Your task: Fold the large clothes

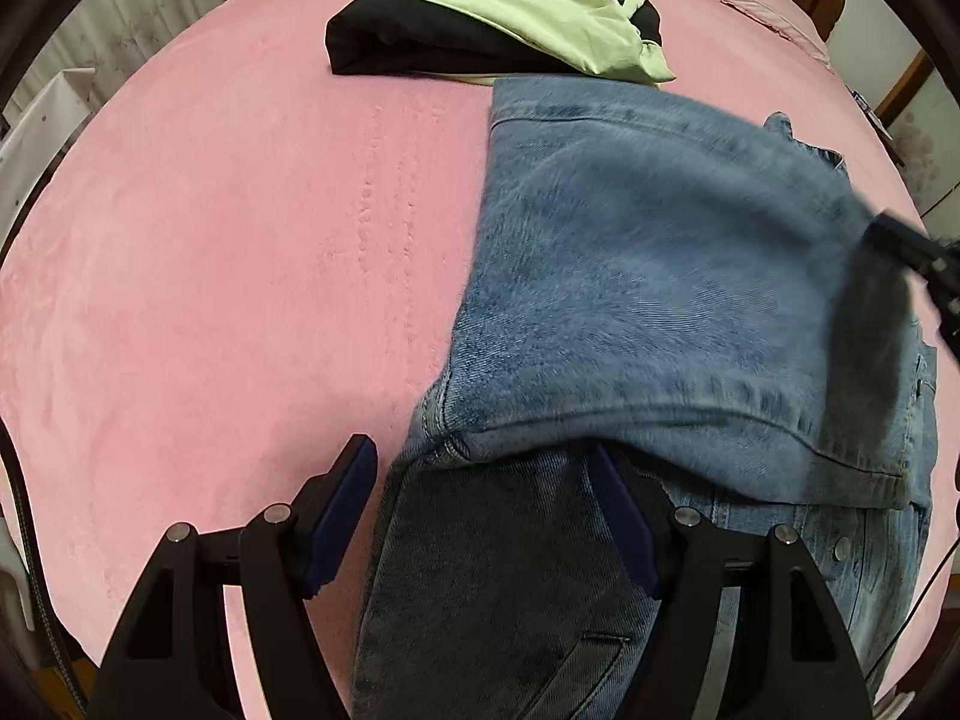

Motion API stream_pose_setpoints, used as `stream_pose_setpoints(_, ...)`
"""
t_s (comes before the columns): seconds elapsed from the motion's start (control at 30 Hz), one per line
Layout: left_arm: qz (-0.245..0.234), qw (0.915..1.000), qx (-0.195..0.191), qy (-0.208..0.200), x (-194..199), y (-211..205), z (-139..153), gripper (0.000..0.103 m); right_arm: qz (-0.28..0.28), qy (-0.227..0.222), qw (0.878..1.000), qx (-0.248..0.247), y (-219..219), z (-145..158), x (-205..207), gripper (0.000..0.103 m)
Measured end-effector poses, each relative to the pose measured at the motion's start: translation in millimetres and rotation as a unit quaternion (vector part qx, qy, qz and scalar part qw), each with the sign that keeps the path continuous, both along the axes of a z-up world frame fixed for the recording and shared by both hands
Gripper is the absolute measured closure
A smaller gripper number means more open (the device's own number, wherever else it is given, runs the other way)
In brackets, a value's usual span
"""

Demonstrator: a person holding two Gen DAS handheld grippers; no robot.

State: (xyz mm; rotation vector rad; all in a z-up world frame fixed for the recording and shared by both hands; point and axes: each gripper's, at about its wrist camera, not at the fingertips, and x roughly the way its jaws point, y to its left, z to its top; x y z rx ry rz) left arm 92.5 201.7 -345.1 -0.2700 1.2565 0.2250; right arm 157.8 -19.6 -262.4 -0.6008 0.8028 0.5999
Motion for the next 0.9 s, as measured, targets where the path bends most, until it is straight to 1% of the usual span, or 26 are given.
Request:
stream_pose_setpoints(0.03,0.001,1.0000,-0.001,-0.001,0,0,0,0.032,-0.020,-0.021,1.000,0.009,-2,6,0,0.099)
stream_pose_setpoints(0.1,0.001,1.0000,-0.005,-0.003,1,-1,-1,0.032,-0.054,-0.039,0.998,0.023,-6,10,4,0.100)
stream_pose_setpoints(0.2,-0.003,1.0000,-0.003,-0.007,3,-4,-1,0.032,-0.082,-0.038,0.996,0.021,-8,1,17,0.100)
stream_pose_setpoints(0.3,-0.002,0.9999,0.000,-0.012,5,-7,-3,0.031,-0.104,-0.013,0.994,0.016,-5,-19,39,0.100)
stream_pose_setpoints(0.37,0.000,0.9999,0.003,-0.010,6,-7,-6,0.031,-0.118,0.027,0.993,0.010,-3,-39,57,0.099)
stream_pose_setpoints(0.4,0.003,1.0000,0.004,-0.007,5,-5,-8,0.031,-0.124,0.064,0.990,0.012,-3,-48,69,0.099)
stream_pose_setpoints(0.47,0.013,0.9999,0.000,-0.001,3,0,-9,0.031,-0.143,0.104,0.984,0.020,-6,-54,84,0.099)
stream_pose_setpoints(0.5,0.016,0.9999,-0.002,0.000,3,3,-9,0.031,-0.156,0.115,0.981,0.028,-10,-52,90,0.095)
stream_pose_setpoints(0.53,0.020,0.9998,-0.005,0.001,-1,7,-8,0.031,-0.172,0.122,0.976,0.046,-15,-47,95,0.094)
stream_pose_setpoints(0.63,0.022,0.9997,-0.003,0.000,-14,14,-5,0.031,-0.186,0.131,0.967,0.112,-26,-28,95,0.094)
stream_pose_setpoints(0.7,0.023,0.9997,0.000,0.001,-21,17,-2,0.031,-0.179,0.131,0.966,0.129,-22,-24,91,0.094)
stream_pose_setpoints(0.77,0.025,0.9997,0.001,-0.001,-27,20,1,0.031,-0.173,0.138,0.967,0.129,-11,-32,88,0.094)
stream_pose_setpoints(0.87,0.028,0.9995,0.005,-0.012,-27,21,8,0.031,-0.170,0.151,0.966,0.120,8,-55,88,0.094)
stream_pose_setpoints(0.9,0.028,0.9995,0.006,-0.014,-24,20,8,0.031,-0.171,0.161,0.965,0.115,16,-68,89,0.094)
